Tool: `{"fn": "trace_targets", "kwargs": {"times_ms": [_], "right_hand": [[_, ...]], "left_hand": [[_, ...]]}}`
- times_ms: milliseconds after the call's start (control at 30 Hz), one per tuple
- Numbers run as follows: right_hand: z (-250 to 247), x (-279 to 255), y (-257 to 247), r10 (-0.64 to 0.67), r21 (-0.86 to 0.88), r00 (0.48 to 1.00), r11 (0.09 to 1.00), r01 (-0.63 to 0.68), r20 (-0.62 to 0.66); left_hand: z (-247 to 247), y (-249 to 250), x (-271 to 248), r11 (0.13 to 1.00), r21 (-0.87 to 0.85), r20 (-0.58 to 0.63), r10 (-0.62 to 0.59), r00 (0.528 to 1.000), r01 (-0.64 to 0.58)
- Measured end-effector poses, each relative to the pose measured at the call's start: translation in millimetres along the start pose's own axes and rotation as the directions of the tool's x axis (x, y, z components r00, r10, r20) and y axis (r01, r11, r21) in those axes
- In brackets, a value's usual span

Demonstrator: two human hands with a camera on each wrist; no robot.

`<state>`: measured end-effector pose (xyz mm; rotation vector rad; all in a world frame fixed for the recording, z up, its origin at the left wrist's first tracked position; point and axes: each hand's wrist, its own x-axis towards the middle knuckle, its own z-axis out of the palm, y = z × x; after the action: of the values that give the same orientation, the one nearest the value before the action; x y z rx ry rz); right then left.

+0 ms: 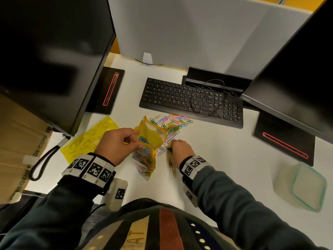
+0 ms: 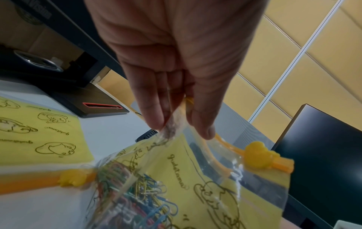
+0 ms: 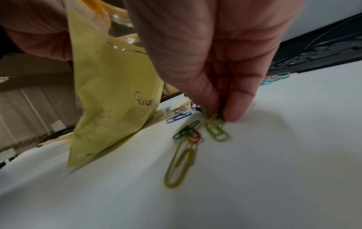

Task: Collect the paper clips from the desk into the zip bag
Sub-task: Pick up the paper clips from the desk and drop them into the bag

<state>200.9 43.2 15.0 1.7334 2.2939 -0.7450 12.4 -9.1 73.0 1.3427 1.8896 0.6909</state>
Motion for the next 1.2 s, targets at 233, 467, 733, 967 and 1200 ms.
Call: {"fn": "trace_targets", "kwargs": {"times_ms": [233, 467, 733, 967, 1200], "right_hand": [[-58, -11, 3, 0.095, 0.485, 0.968, 0.874, 0.030, -0.231], [-81, -6, -37, -0.200, 0.396, 0.967, 0.884, 0.248, -0.159], [-28, -20, 18, 0.024, 0.048, 0.983, 0.998, -0.034, 0.183], [11, -14, 6, -0.048, 0.068, 0.998, 0.997, 0.045, 0.041], [13, 2, 0, -0.368, -0.086, 0.923, 0.922, 0.378, 0.114]], "left_hand": [[0, 3, 1, 1.000, -0.003, -0.005, 0.013, 1.000, -0.013], [4, 9, 3, 0.999, 0.014, 0.003, 0.031, 1.000, -0.031], [-1, 3, 2, 1.000, 0.005, -0.009, 0.030, 1.000, -0.030], [-10, -4, 2, 1.000, 0.000, -0.052, 0.009, 0.999, -0.009], [-13, -9, -3, 1.000, -0.012, -0.065, -0.019, 0.998, 0.018]]}}
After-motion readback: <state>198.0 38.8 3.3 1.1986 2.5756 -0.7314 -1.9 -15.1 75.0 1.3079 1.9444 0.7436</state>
